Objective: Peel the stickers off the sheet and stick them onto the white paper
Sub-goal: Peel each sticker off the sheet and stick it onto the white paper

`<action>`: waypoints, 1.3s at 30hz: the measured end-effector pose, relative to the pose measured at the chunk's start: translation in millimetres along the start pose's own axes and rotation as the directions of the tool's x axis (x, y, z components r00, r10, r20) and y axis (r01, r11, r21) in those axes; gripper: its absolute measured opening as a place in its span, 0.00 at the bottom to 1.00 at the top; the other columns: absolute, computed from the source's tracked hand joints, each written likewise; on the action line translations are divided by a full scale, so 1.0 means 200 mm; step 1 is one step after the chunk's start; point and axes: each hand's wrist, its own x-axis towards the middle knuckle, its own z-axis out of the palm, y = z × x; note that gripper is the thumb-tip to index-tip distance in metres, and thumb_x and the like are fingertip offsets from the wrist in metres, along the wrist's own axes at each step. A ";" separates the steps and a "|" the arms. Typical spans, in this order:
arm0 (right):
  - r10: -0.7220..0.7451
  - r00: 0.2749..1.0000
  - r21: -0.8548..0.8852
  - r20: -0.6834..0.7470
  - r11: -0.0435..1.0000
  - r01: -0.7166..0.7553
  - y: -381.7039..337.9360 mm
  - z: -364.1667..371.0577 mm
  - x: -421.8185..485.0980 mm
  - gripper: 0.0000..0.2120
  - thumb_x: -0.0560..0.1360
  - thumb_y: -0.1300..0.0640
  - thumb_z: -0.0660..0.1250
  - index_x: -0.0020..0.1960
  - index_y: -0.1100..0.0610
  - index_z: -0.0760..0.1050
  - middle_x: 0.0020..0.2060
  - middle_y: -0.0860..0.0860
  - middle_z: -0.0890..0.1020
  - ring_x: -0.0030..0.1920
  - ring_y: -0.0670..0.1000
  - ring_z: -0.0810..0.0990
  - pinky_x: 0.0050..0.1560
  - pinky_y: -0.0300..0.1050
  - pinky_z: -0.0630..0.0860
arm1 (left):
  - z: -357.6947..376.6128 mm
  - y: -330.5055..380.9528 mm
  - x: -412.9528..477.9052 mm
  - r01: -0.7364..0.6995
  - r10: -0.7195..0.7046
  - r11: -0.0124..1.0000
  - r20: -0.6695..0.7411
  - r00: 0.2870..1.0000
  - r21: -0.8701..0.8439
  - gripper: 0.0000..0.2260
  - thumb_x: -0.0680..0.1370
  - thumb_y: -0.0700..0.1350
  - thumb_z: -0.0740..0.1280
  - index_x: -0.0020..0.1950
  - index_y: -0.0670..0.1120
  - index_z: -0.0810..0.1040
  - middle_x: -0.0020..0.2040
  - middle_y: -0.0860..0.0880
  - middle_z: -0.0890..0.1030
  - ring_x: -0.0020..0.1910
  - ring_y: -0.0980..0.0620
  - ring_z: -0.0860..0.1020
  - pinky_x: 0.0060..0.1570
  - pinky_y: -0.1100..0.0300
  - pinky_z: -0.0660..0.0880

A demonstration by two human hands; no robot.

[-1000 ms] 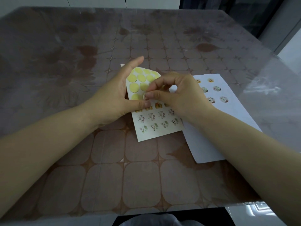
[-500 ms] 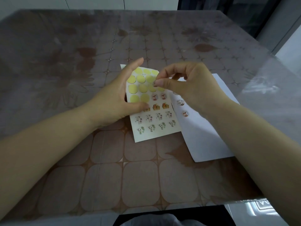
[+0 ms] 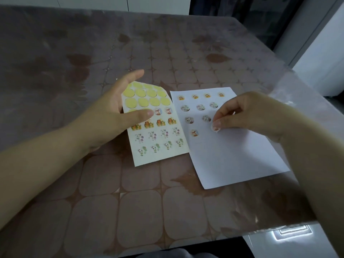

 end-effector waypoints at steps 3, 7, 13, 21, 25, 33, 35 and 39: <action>-0.011 1.000 0.026 0.010 1.000 0.011 0.00 0.01 0.00 0.02 0.64 0.52 0.76 0.36 0.47 0.83 0.33 0.37 0.82 0.36 0.31 0.75 0.30 0.21 0.65 | -0.01 -0.02 0.01 0.001 -0.001 1.000 -0.005 1.000 0.029 0.34 0.71 0.36 0.70 0.69 0.63 0.63 0.51 0.59 0.84 0.51 0.57 0.82 0.46 0.64 0.79; -0.006 1.000 0.042 0.003 0.999 0.006 0.00 0.02 0.00 0.03 0.64 0.54 0.76 0.35 0.48 0.84 0.34 0.40 0.83 0.38 0.36 0.76 0.37 0.30 0.67 | -0.01 -0.03 0.01 0.002 -0.003 1.000 0.007 1.000 0.027 0.34 0.72 0.33 0.69 0.69 0.62 0.63 0.52 0.59 0.83 0.52 0.56 0.82 0.46 0.63 0.79; -0.014 1.000 0.043 -0.022 0.999 0.015 0.01 0.05 0.02 0.04 0.63 0.54 0.77 0.35 0.49 0.83 0.28 0.41 0.80 0.30 0.34 0.74 0.34 0.29 0.66 | -0.01 -0.03 0.01 -0.006 0.006 1.000 0.018 1.000 -0.006 0.35 0.68 0.37 0.70 0.70 0.60 0.63 0.53 0.59 0.83 0.52 0.56 0.82 0.45 0.63 0.79; -0.039 0.997 0.052 -0.072 0.998 0.043 0.02 0.04 0.03 0.12 0.65 0.52 0.76 0.43 0.49 0.74 0.32 0.46 0.76 0.35 0.47 0.74 0.41 0.42 0.70 | -0.01 -0.03 0.01 -0.014 0.015 0.999 0.028 0.999 -0.034 0.35 0.71 0.31 0.68 0.70 0.61 0.63 0.54 0.59 0.82 0.53 0.55 0.82 0.46 0.62 0.79; -0.263 0.965 -0.069 -0.009 0.963 0.262 -0.14 0.02 -0.01 0.07 0.68 0.47 0.71 0.41 0.48 0.76 0.33 0.45 0.78 0.27 0.40 0.72 0.29 0.29 0.66 | -0.01 -0.03 0.01 -0.010 0.012 0.999 0.025 1.000 -0.050 0.37 0.72 0.30 0.68 0.71 0.60 0.62 0.58 0.56 0.80 0.54 0.55 0.81 0.48 0.60 0.79; -0.543 0.803 -0.236 -0.246 0.837 0.494 -0.25 0.32 0.10 0.10 0.69 0.47 0.72 0.48 0.47 0.77 0.42 0.43 0.74 0.38 0.41 0.71 0.39 0.29 0.68 | -0.01 -0.01 0.01 -0.003 0.003 0.990 -0.003 1.000 -0.141 0.37 0.71 0.28 0.68 0.72 0.58 0.63 0.57 0.50 0.81 0.53 0.51 0.82 0.49 0.58 0.80; -0.564 0.761 -0.211 -0.321 0.826 0.523 -0.22 0.37 0.12 0.12 0.68 0.47 0.73 0.50 0.49 0.79 0.43 0.46 0.75 0.41 0.42 0.70 0.45 0.32 0.67 | -0.02 -0.02 0.02 -0.010 0.011 0.987 0.008 1.000 -0.160 0.37 0.71 0.28 0.69 0.71 0.57 0.63 0.53 0.50 0.82 0.52 0.51 0.82 0.49 0.58 0.80; -0.575 0.684 -0.210 -0.449 0.812 0.544 -0.21 0.41 0.13 0.13 0.66 0.46 0.71 0.48 0.50 0.82 0.42 0.44 0.73 0.45 0.48 0.71 0.51 0.44 0.68 | -0.02 -0.03 0.02 -0.008 0.008 0.982 -0.003 1.000 -0.191 0.32 0.68 0.39 0.71 0.68 0.60 0.68 0.57 0.50 0.81 0.54 0.52 0.82 0.49 0.59 0.78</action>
